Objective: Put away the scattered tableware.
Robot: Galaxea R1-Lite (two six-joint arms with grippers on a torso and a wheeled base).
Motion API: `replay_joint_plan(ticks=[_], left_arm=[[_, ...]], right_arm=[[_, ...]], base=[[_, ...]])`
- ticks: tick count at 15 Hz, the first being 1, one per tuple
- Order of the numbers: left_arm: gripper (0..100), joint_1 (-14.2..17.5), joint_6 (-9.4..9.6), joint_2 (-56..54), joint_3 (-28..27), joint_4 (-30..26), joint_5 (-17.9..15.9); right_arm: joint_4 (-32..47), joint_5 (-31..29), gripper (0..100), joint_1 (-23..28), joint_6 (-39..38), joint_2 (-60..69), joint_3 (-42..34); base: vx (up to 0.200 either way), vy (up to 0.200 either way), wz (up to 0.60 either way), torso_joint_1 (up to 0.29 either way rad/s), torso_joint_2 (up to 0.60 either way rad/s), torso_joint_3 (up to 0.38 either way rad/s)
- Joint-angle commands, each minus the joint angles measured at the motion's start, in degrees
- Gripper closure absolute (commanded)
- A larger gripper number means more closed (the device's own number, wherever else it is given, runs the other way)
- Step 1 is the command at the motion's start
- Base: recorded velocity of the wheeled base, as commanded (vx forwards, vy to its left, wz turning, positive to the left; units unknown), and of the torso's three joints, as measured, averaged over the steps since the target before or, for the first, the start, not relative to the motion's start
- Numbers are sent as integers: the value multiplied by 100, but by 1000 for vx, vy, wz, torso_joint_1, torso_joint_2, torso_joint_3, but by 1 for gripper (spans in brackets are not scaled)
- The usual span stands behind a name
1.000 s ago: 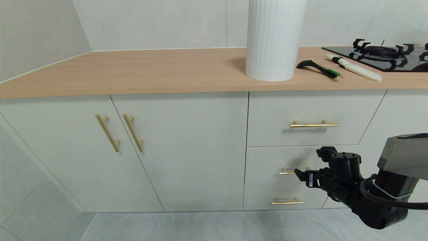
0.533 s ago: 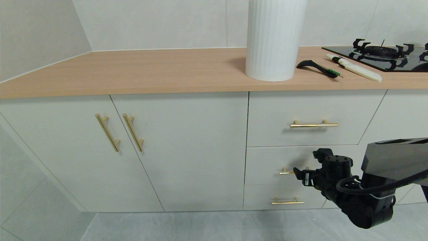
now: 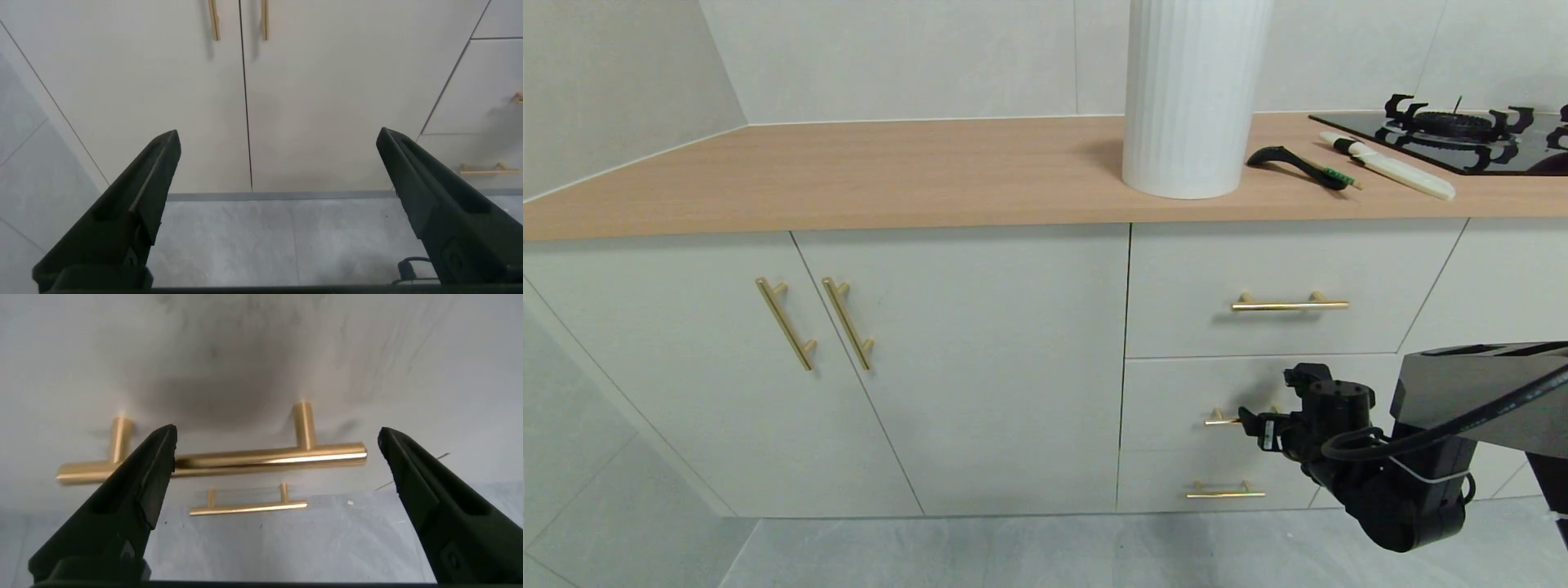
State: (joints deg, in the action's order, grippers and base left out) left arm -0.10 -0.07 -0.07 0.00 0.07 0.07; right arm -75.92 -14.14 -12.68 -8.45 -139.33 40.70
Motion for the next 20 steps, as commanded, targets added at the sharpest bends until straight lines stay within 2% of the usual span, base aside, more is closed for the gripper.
replay_joint_plan(ticks=[1,15,17,20], left_arm=[[0,1,-1,7,0,1,1],[0,1,-1,7,0,1,1],[0,1,-1,7,0,1,1],[0,1,-1,7,0,1,1]], right_arm=[[-37,-1,0,2,10,-130,69],[51,61,0,-15,124,-68,-344],[324,131,0,-24,194,283,-643],[1255,658,0,-15,230,1303,-1021]], base=[[0,0,0,0,0,0],[0,0,0,0,0,0],[0,0,0,0,0,0],[0,0,0,0,0,0]])
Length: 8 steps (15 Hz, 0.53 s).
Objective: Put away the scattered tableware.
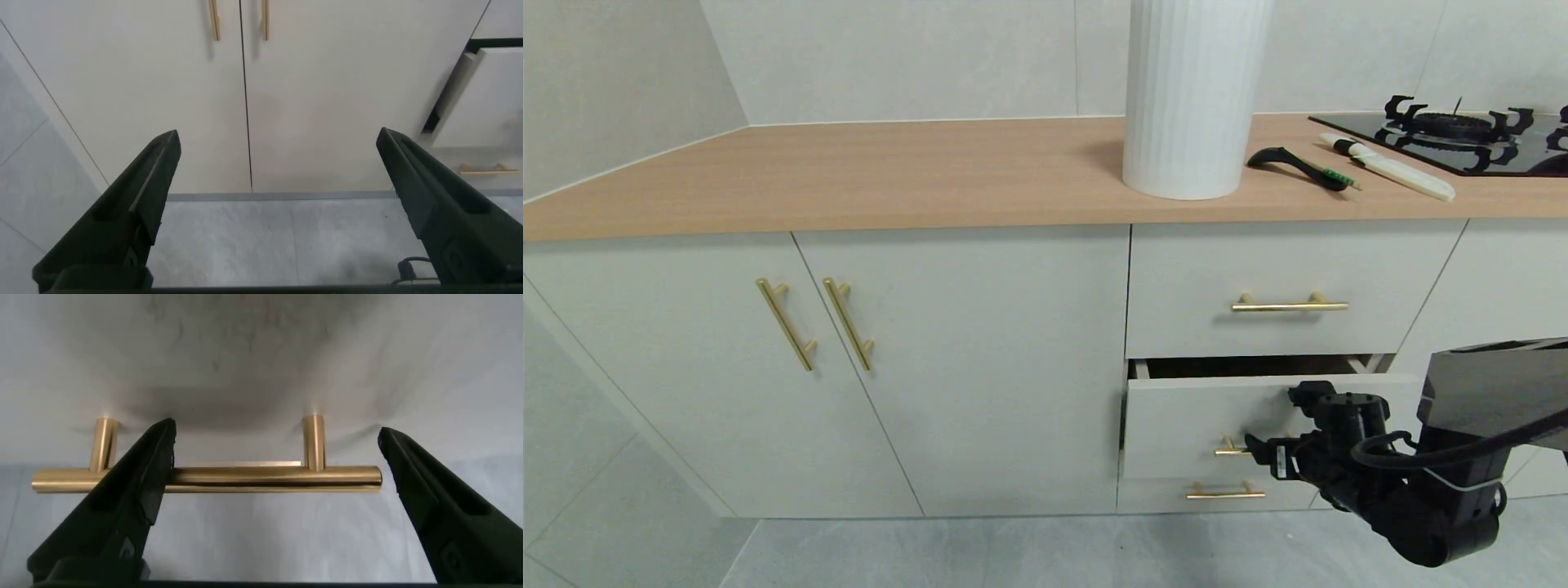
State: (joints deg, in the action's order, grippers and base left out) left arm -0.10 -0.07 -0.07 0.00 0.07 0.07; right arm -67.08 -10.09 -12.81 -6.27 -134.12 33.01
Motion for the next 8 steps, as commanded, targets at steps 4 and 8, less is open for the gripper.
replay_joint_plan(ticks=[4,8], left_arm=[[0,1,-1,7,0,1,1],[0,1,-1,7,0,1,1]], right_arm=[[2692,860,0,-125,161,3059,-287],[3342,921,0,-318,152,3990,-128]], base=[[0,0,0,0,0,0],[0,0,0,0,0,0]])
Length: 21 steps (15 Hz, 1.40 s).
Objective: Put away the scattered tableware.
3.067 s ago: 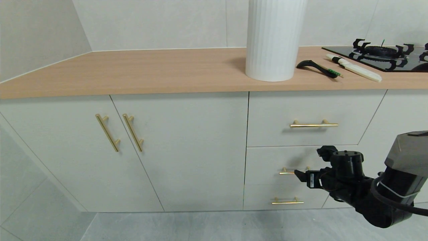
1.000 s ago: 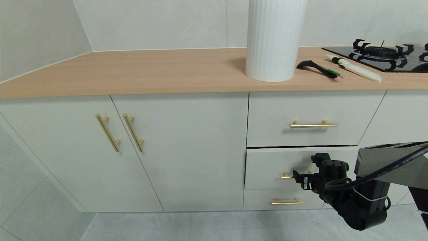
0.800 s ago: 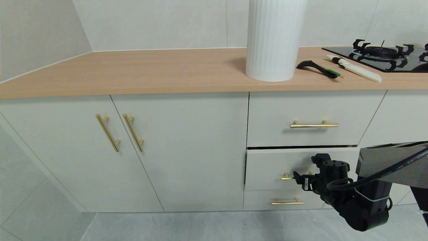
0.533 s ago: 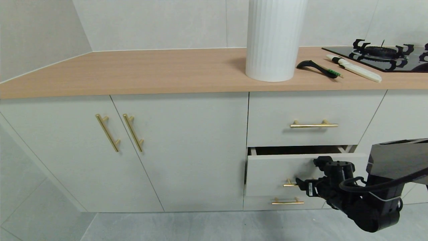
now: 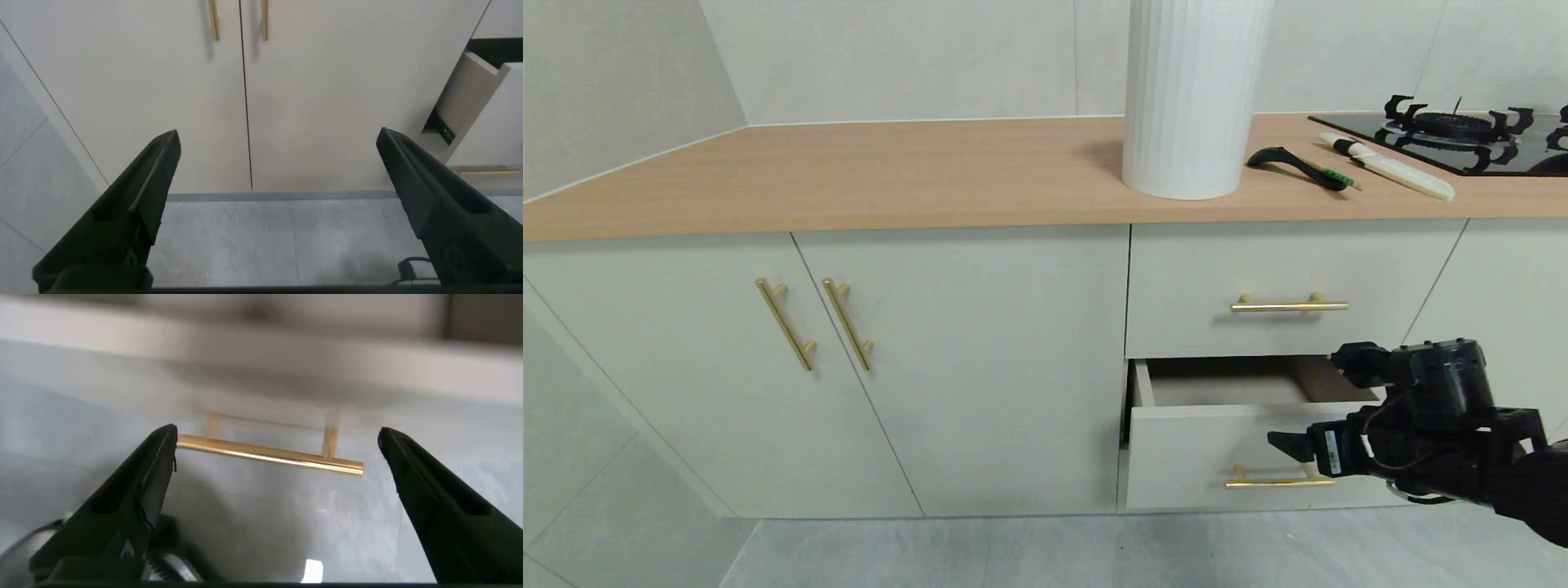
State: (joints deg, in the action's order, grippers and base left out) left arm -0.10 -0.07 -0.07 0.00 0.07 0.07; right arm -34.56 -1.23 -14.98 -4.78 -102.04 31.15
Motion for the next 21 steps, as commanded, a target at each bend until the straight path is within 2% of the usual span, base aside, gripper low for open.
replay_joint_plan(ticks=[1,4,9,11,21], left_arm=[[0,1,-1,7,0,1,1],[0,1,-1,7,0,1,1],[0,1,-1,7,0,1,1],[0,1,-1,7,0,1,1],[0,1,-1,7,0,1,1]], right_arm=[[-24,18,0,-180,-23,755,49],[-692,-70,0,-312,-32,219,-56],[-2740,-782,0,-321,-41,-1257,-135],[-3338,-844,0,-321,-32,-1644,-135],[-3452,-949,0,-321,-23,-1776,-135]], base=[[0,0,0,0,0,0],[0,0,0,0,0,0],[0,0,0,0,0,0],[0,0,0,0,0,0],[0,0,0,0,0,0]])
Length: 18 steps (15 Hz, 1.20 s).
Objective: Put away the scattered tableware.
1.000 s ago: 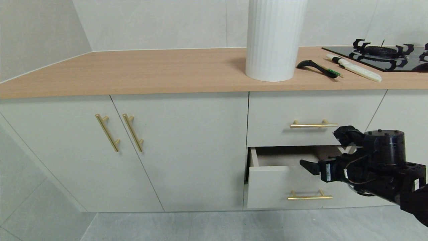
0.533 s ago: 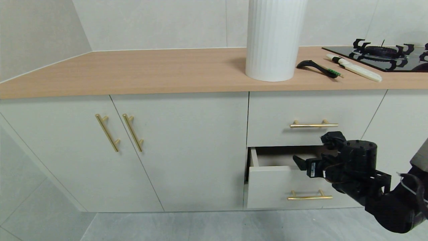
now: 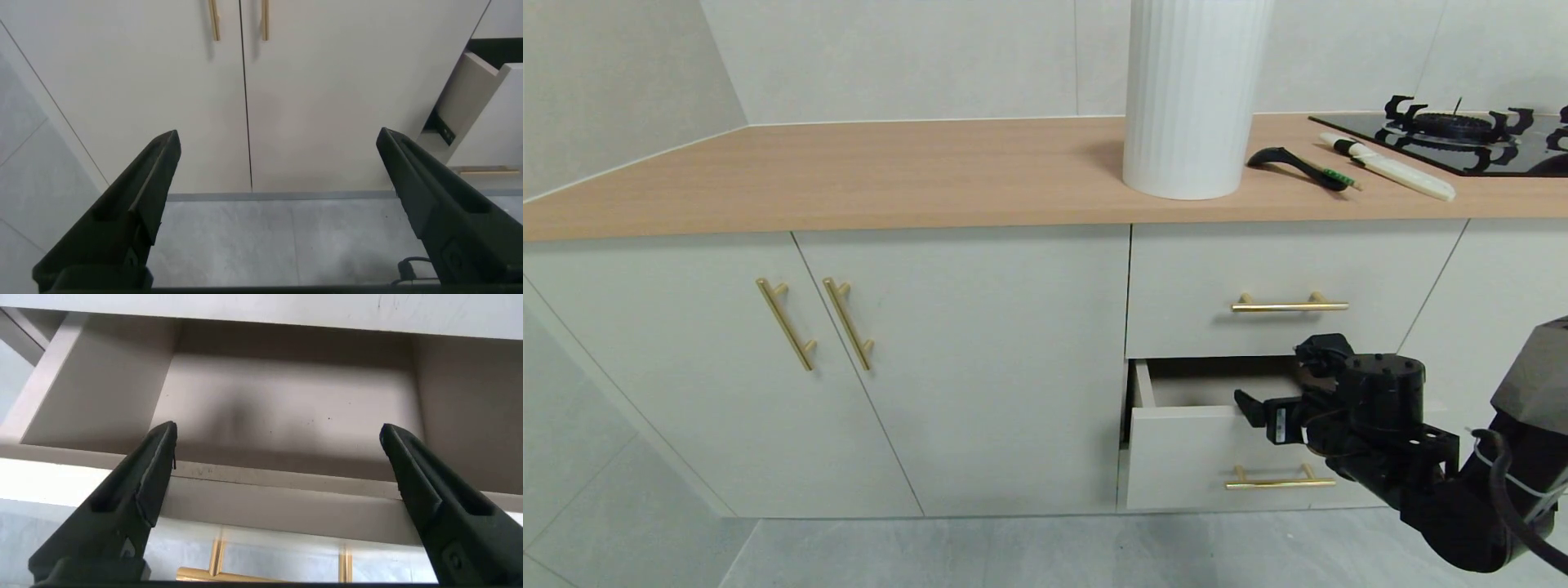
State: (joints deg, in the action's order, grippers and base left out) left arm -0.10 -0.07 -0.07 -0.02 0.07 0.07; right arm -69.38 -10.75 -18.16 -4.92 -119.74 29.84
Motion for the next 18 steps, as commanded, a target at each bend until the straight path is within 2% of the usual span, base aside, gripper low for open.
replay_joint_plan(ticks=[1,3,6,16,18], left_arm=[[0,1,-1,7,2,1,1],[0,1,-1,7,2,1,1],[0,1,-1,7,2,1,1],[0,1,-1,7,2,1,1],[0,1,-1,7,2,1,1]], right_arm=[[56,3,0,-3,-8,20,-14],[73,3,0,-3,-8,64,-31],[566,12,0,-3,-8,346,-75],[2499,135,0,-117,-17,1260,-14],[3308,302,0,-205,-17,1559,101]], base=[[0,0,0,0,0,0],[0,0,0,0,0,0],[0,0,0,0,0,0],[0,0,0,0,0,0],[0,0,0,0,0,0]])
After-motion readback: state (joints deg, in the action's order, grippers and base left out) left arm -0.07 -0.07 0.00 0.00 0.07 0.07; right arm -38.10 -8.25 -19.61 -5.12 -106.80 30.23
